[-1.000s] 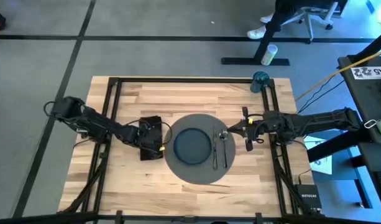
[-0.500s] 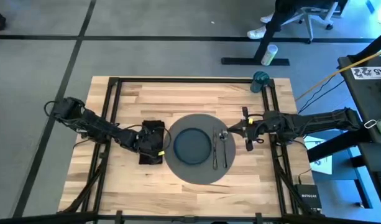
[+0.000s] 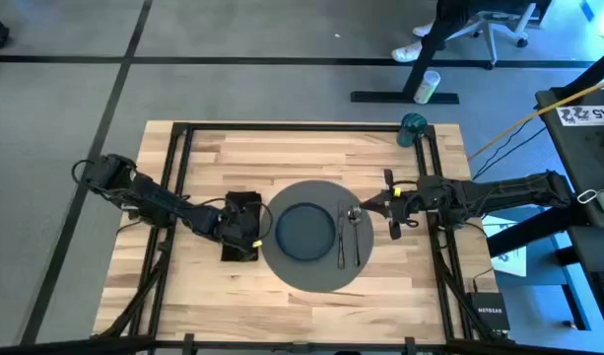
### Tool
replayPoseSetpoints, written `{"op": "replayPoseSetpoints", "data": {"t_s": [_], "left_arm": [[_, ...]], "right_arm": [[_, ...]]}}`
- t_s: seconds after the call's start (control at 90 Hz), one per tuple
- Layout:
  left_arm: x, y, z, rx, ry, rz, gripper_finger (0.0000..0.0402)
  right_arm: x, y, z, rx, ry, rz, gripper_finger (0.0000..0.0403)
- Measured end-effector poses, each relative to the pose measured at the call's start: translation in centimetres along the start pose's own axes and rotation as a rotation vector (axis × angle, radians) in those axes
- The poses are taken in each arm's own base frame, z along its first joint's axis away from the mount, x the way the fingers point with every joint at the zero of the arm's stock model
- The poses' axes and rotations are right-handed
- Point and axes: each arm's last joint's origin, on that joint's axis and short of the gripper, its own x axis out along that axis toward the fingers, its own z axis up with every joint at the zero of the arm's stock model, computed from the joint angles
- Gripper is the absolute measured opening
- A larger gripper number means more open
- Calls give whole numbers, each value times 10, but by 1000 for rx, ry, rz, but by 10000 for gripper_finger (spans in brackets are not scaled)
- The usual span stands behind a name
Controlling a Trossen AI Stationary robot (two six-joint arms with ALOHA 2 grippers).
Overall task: Set table place
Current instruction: Move the black table napkin with fork to the left of the gray tablemat
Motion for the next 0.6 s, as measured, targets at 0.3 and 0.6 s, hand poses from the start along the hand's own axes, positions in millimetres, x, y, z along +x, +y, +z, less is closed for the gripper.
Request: {"op": "replayPoseSetpoints", "data": {"t_s": [0.3,0.6], "left_arm": [[0,0,0,-2,-7,0,0],[-1,0,1,6,-10,2,0]], "right_arm": [[0,0,0,0,0,0,0],[0,0,0,0,1,1,0]]}}
